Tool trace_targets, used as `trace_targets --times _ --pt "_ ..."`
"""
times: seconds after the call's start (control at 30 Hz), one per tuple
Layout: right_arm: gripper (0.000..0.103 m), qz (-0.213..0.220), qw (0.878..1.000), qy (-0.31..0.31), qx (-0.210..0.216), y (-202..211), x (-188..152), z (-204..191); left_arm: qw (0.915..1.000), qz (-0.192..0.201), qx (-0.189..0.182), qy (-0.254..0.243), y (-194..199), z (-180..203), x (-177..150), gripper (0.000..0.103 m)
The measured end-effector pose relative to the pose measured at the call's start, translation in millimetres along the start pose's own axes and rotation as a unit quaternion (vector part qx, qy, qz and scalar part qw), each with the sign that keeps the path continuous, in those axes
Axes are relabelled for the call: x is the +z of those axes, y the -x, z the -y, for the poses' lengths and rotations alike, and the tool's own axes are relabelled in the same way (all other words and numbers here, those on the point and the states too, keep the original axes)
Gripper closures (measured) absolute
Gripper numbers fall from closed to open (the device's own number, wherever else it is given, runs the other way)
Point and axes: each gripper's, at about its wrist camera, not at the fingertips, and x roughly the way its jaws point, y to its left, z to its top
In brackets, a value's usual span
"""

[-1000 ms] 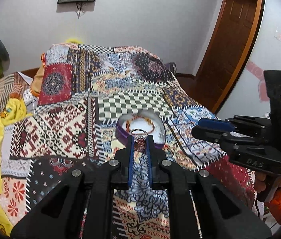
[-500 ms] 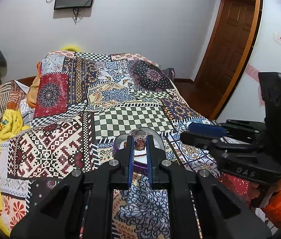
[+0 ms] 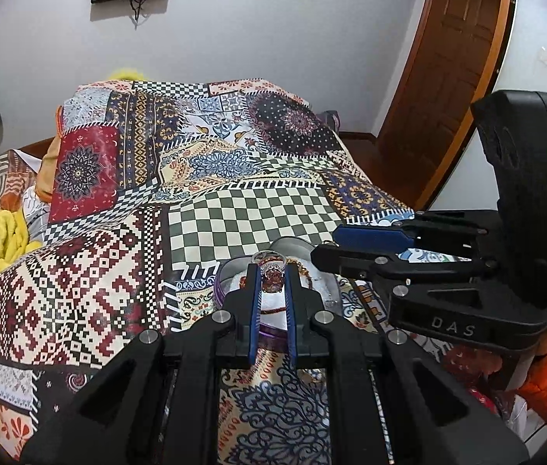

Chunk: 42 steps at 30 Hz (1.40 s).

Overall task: Organize jewelry
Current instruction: 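Open the left gripper over the tin while the right gripper drops the gold ring inside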

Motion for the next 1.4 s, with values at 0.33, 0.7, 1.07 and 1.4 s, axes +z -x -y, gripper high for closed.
trace_targets --times 0.33,0.7,1.07,1.4 --pt "0.079 -0.035 0.999 0.027 0.010 -22 1 2 0.9995 -0.028 -0.015 0.002 -22 -8 2 0.093" --pt "0.079 -0.053 0.998 0.043 0.007 -35 -1 1 0.9995 -0.031 -0.006 0.003 -28 -11 1 0.093" --pt "0.067 -0.062 0.997 0.049 -0.020 -30 1 -7 0.9999 -0.004 0.010 0.008 5 -12 6 0.087" --pt "0.067 -0.031 0.999 0.020 -0.024 8 1 -15 0.9986 0.010 0.046 0.022 42 -27 -4 0.071"
